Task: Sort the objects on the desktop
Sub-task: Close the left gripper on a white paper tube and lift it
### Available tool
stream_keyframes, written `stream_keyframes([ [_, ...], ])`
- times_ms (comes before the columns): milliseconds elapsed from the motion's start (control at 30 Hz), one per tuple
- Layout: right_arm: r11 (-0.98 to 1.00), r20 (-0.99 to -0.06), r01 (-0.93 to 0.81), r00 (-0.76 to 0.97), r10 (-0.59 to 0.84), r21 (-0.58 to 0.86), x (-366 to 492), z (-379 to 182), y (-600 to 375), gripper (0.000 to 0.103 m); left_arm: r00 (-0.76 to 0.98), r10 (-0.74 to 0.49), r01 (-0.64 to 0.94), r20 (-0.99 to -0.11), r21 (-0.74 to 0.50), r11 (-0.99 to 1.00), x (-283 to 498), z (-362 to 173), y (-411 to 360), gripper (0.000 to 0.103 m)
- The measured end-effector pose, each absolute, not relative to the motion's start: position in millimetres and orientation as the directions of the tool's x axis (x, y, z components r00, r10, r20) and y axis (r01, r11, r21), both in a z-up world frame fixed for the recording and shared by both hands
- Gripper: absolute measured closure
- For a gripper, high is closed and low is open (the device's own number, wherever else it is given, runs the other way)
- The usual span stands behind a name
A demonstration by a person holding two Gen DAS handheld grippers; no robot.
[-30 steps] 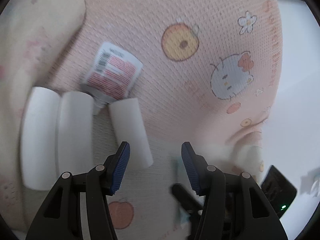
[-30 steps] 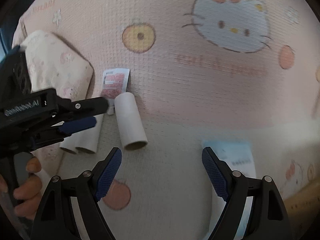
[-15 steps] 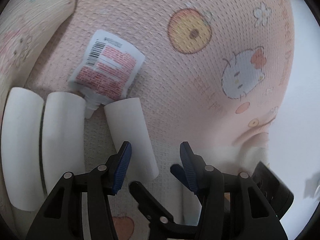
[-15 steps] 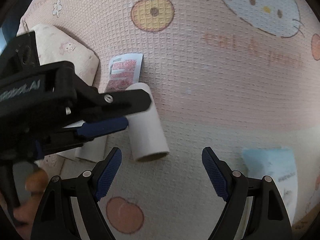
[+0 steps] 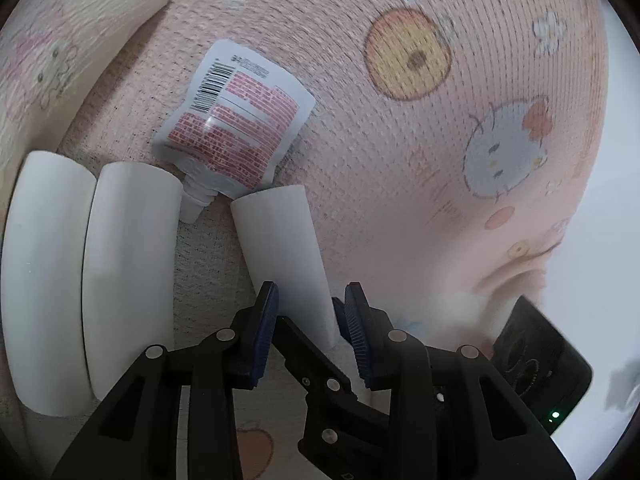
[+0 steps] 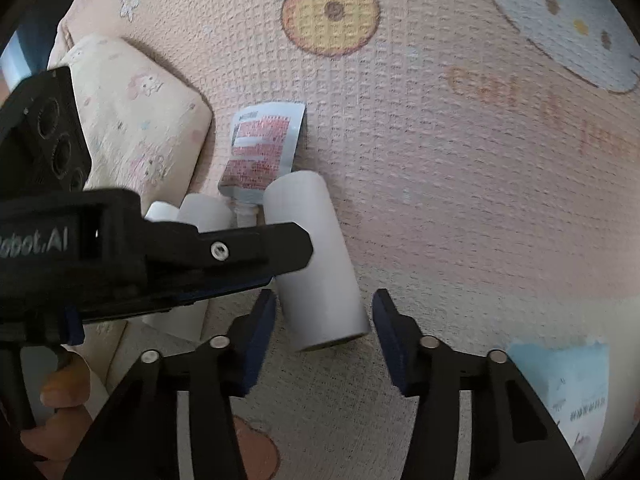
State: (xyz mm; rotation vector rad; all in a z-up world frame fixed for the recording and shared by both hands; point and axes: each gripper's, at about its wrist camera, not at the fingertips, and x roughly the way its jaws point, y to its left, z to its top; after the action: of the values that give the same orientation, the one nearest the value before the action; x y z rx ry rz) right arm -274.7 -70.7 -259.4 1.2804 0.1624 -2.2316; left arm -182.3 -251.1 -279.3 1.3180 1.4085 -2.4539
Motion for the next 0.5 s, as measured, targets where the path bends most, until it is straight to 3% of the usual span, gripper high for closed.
stream_keyframes([
  [267, -0.847, -0.826, 0.495, -0.383, -0.413, 0.194, -239.6, -255.7, -45.0, 0.063, -0.596, 0.445, 0.406, -0.669, -0.728, -0.552, -182.7, -289.4, -251.1, 0.062],
  [500, -0.863, -0.832, 0.433, -0.354, -0.427, 0.259, -198.8, -254.2, -11.8, 0.063, -0.508, 0.540, 0.410, -0.671, -0.740, -0.533, -175.3, -301.7, -233.3, 0.051],
])
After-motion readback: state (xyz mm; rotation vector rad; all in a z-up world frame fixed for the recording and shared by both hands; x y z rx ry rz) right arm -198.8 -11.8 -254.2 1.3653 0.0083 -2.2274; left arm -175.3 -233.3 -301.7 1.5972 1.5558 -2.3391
